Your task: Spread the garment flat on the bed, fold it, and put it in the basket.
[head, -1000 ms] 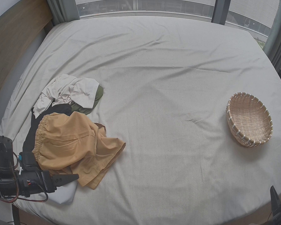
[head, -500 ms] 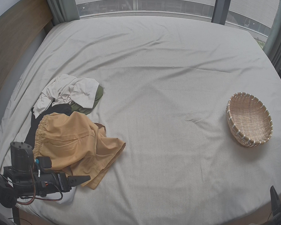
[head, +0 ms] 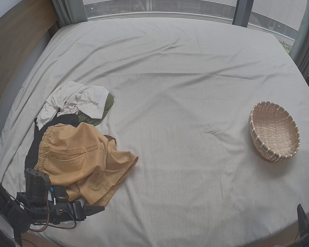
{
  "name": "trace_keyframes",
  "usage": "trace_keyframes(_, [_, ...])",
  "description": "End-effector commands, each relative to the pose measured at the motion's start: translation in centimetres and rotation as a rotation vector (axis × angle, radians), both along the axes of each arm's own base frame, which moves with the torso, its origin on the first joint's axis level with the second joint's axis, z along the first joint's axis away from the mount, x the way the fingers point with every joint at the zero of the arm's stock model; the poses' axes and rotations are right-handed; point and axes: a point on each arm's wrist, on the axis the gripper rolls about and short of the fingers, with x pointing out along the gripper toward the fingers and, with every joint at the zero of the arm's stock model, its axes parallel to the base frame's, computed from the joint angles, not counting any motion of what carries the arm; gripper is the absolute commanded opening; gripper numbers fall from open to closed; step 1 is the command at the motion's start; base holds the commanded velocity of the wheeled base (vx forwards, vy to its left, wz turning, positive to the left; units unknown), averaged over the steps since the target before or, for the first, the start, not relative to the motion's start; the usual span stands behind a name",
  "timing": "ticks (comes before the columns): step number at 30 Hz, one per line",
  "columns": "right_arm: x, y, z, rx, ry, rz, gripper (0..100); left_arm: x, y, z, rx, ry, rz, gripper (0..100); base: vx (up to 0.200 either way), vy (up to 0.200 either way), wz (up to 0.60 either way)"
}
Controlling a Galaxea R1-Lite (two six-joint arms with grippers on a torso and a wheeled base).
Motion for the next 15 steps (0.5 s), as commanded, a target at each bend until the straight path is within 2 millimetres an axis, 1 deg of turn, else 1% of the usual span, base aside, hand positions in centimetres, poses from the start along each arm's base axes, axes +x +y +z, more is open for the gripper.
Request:
trace_keyframes(1, [0.0,0.0,-0.5,0.0,0.003,0.001,100,0.3,-0.1,-0.9,0.009,0.033,0.002,100,0.0,0.0,0.0])
trace_keyframes(10, [0.0,0.0,-0.5,0.0,0.001,0.001,100,2.2,-0.4,-3.3,0.023,-0.008,0.029,100,0.0,0.0,0.0])
trace_keyframes(15, [0.0,0.0,-0.5,0.0,0.003,0.001,100,2.6,-0.5,-4.6,0.019,-0.044,0.035,100,0.0,0.0,0.0])
